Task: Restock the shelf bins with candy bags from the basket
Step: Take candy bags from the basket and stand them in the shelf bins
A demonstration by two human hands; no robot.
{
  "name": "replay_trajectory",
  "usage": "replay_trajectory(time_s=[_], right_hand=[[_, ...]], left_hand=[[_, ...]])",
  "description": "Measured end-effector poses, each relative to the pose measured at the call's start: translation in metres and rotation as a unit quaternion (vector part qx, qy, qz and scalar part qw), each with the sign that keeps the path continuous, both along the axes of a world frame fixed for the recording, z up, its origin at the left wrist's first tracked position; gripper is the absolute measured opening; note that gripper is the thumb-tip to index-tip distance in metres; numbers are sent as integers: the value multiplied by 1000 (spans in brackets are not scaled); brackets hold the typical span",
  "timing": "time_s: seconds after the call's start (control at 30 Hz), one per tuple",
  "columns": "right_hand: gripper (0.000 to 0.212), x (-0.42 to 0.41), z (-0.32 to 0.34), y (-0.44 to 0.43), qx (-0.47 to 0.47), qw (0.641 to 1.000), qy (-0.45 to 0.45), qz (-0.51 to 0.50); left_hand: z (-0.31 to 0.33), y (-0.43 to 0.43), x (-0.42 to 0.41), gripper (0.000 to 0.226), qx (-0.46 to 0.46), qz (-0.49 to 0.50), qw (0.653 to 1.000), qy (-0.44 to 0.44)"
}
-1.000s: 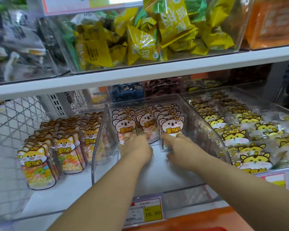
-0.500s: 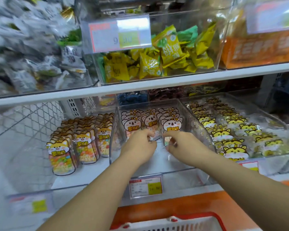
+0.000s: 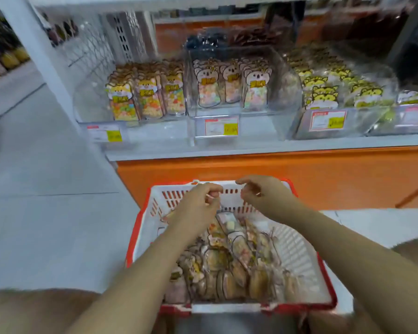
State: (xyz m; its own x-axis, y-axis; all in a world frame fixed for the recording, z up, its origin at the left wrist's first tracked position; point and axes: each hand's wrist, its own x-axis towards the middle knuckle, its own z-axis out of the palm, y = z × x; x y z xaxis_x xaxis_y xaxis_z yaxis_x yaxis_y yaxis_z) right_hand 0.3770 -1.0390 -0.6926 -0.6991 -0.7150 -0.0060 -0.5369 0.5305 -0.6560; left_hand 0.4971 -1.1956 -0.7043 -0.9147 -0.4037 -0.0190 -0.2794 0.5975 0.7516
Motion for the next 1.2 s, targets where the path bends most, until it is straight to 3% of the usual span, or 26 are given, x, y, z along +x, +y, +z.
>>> replay_trajectory(time_s=[0.17,0.27,0.37,0.47,0.6,0.7,0.77,0.8,0.83,0.87,0.93,1.03,1.2], right_hand=[[37,13,-87,17,202,975,-78,51],[43,16,-118,22,294,947,-100,84],[63,19,-141,21,361,920,-51,143],[88,24,-155,12,405,882,63,234],[63,24,-159,-3,411,836,171,321],[49,18,-168,-2,448,821,143,324],[40,15,-166,1,459,821,119,318],[24,15,-163,3,471,817,112,313],[11,13,-161,6,478,818,98,304],[14,10,-160,10,477,831,73,277],[18,1,-158,21,451,866,5,216],[26,-19,-142,37,342,932,-80,90],[18,-30,-104,45,200,975,-69,-74]], left_hand=[[-91,-8,40,22,-10,-29,988,-151],[-135,-23,64,39,-67,-50,958,-273],[-153,-27,74,60,-80,-74,931,-348],[-165,-27,71,64,-60,-66,924,-371],[-181,-25,72,61,-93,-57,922,-371],[-179,-15,69,57,-112,-37,914,-388],[-174,-6,65,53,-205,-40,916,-343],[-171,0,60,47,-257,-62,918,-297],[-168,8,55,42,-287,-91,919,-255],[-166,16,49,39,-292,-119,920,-232],[-166,33,37,38,-221,-136,930,-261],[-181,48,27,45,-71,-116,929,-344],[-197,60,15,25,-35,-98,916,-388]])
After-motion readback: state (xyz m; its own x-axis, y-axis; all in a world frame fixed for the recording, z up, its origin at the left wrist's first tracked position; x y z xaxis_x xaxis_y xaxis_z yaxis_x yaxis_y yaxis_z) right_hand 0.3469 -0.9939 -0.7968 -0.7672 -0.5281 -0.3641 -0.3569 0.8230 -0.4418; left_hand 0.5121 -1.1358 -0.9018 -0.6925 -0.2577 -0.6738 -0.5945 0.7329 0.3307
